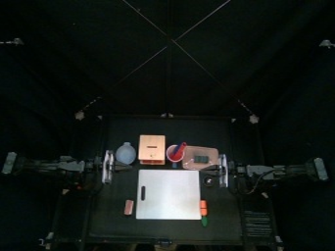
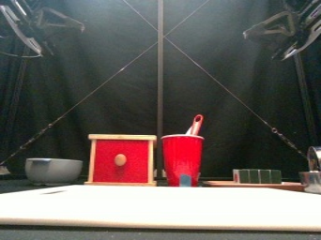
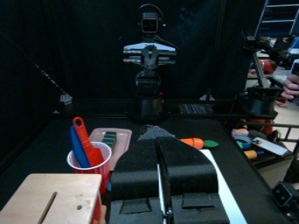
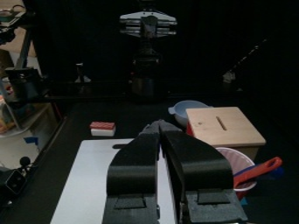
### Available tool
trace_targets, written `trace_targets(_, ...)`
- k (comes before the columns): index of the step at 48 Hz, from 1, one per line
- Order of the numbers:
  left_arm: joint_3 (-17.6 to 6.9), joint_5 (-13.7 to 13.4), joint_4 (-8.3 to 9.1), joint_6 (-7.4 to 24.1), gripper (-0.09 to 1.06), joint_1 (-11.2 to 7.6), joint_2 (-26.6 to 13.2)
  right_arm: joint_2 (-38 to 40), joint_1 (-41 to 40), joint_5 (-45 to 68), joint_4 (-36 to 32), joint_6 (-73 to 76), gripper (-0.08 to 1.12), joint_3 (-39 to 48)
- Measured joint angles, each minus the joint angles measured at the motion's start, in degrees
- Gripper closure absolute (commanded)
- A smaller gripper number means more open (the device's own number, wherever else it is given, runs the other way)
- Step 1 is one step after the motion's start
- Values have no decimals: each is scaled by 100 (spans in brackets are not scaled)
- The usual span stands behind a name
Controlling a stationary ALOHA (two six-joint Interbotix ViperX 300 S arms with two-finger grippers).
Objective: Place sushi on board then cut the sushi with the knife then place the pieces on the plate
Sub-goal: Place the sushi on the board
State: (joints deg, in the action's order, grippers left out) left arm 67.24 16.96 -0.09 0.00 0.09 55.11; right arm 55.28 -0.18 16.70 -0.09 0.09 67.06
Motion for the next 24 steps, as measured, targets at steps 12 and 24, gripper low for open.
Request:
trace_targets(12, -88, 0, -9, 0, 99, 0, -659, -483, -360, -53, 299, 246, 101, 79)
trace_targets(24, -466, 35, -9, 0, 98, 0, -1582, -1125, -1020, -1626, 879, 413, 95, -246)
